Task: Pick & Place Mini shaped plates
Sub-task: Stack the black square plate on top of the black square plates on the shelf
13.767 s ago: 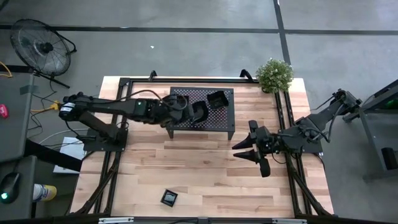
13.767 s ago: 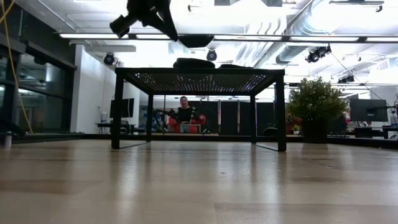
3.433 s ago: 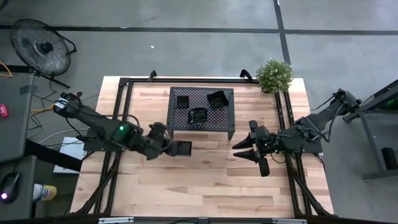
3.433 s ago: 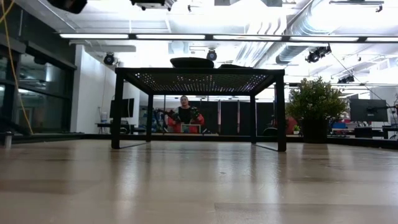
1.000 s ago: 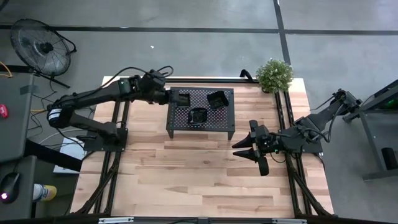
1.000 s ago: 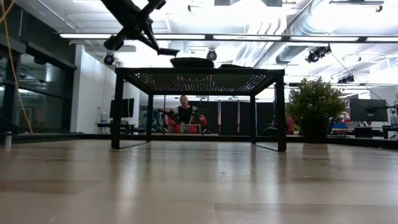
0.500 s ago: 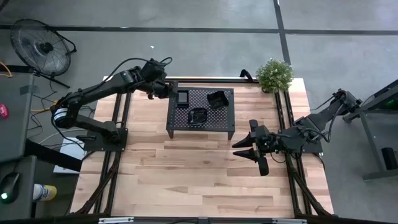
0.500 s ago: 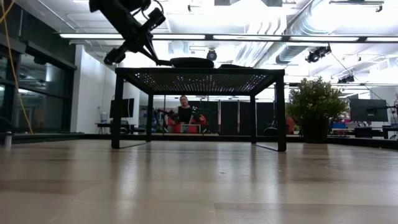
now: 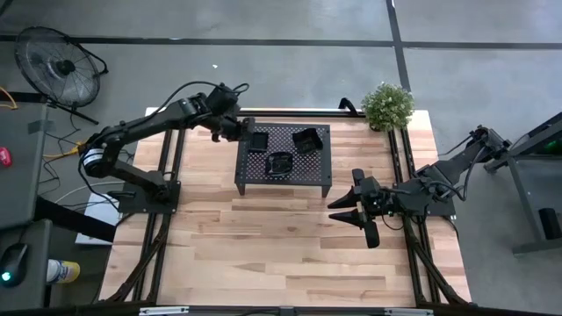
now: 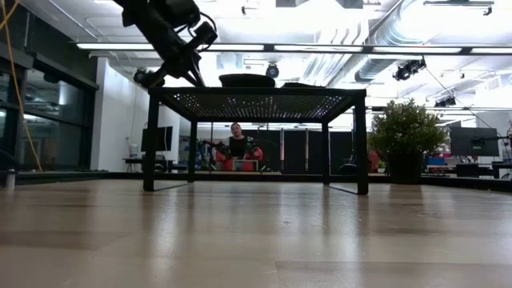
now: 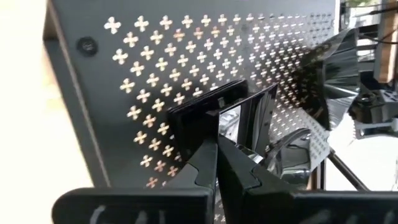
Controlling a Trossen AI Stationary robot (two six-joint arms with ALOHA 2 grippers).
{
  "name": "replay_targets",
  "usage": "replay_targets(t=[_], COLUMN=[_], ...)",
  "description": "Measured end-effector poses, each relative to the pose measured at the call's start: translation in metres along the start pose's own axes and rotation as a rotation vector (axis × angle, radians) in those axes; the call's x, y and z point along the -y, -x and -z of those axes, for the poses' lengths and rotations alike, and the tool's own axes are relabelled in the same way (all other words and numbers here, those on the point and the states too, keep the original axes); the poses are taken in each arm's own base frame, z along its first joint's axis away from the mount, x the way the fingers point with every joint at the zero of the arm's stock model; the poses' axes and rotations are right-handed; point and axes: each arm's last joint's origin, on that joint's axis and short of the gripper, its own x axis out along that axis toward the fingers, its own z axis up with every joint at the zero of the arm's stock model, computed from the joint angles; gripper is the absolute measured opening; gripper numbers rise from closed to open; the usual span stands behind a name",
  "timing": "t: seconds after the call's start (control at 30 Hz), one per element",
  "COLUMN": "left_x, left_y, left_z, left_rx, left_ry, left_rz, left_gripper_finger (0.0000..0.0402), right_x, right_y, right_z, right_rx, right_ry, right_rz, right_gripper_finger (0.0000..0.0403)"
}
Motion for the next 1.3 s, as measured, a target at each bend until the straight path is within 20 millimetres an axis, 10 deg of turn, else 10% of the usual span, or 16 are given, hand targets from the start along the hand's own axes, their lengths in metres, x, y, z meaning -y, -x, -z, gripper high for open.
replay_targets(t=[1.3], left_x=[-0.001], left_y=[0.0038], left_z=[0.0029], left_rx=[-0.005], left_ry=[-0.013], left_rz=[-0.014], left_gripper_finger=[0.0079], right_x=[-0.0002], right_y=[0.0], right_z=[0.0003], right_rx=[-0.005], right_ry=[-0.005], right_rz=[-0.007], right_gripper_finger=[0.0114])
